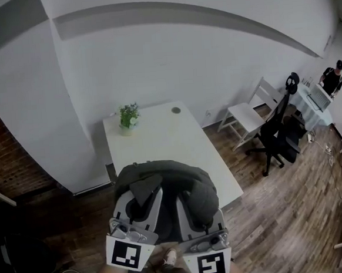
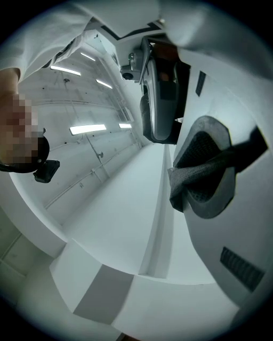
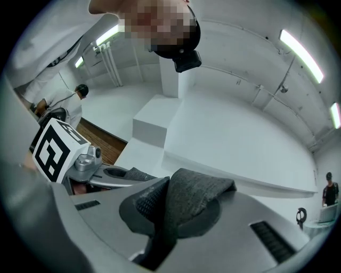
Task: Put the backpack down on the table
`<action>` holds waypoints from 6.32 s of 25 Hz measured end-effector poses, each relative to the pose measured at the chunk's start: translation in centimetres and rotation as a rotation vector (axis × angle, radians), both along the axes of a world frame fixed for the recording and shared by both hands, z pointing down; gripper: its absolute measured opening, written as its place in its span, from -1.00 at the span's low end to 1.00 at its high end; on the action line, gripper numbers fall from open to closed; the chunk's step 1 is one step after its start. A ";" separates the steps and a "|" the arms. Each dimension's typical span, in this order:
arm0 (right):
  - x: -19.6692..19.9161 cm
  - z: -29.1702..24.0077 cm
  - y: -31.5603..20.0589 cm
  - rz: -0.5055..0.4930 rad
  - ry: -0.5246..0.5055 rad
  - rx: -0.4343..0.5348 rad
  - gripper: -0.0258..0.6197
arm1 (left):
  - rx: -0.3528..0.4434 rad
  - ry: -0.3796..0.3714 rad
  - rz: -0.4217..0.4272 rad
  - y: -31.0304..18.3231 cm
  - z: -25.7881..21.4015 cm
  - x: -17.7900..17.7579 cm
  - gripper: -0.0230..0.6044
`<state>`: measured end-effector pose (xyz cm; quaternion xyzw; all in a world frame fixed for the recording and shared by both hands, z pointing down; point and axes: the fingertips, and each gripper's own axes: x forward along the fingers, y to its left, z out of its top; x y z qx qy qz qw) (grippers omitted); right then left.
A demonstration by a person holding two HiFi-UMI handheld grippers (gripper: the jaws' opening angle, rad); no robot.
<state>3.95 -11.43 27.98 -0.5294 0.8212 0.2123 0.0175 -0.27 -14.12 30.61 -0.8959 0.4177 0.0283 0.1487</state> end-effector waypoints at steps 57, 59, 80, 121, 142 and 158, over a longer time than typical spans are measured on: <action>2.4 17.6 -16.4 0.032 0.214 -0.293 -0.76 | -0.230 -0.040 -0.120 -16.8 15.7 0.4 -0.70; 2.5 18.4 -16.9 0.033 0.218 -0.307 -0.76 | -0.255 -0.034 -0.128 -17.2 16.4 0.3 -0.69; 3.8 24.4 -24.0 0.025 0.210 -0.439 -0.60 | -0.397 -0.060 -0.202 -23.8 22.9 0.0 -0.14; 9.6 27.7 -24.7 0.226 0.145 -0.595 -0.14 | -0.459 -0.171 -0.211 -23.3 26.1 -1.2 0.17; 11.3 27.4 -23.1 0.212 0.104 -0.620 -0.12 | -0.444 -0.199 -0.145 -21.0 25.7 2.2 0.16; 10.5 23.2 -20.0 0.268 0.072 -0.554 -0.74 | -0.420 -0.196 -0.066 -17.8 22.8 1.8 -0.79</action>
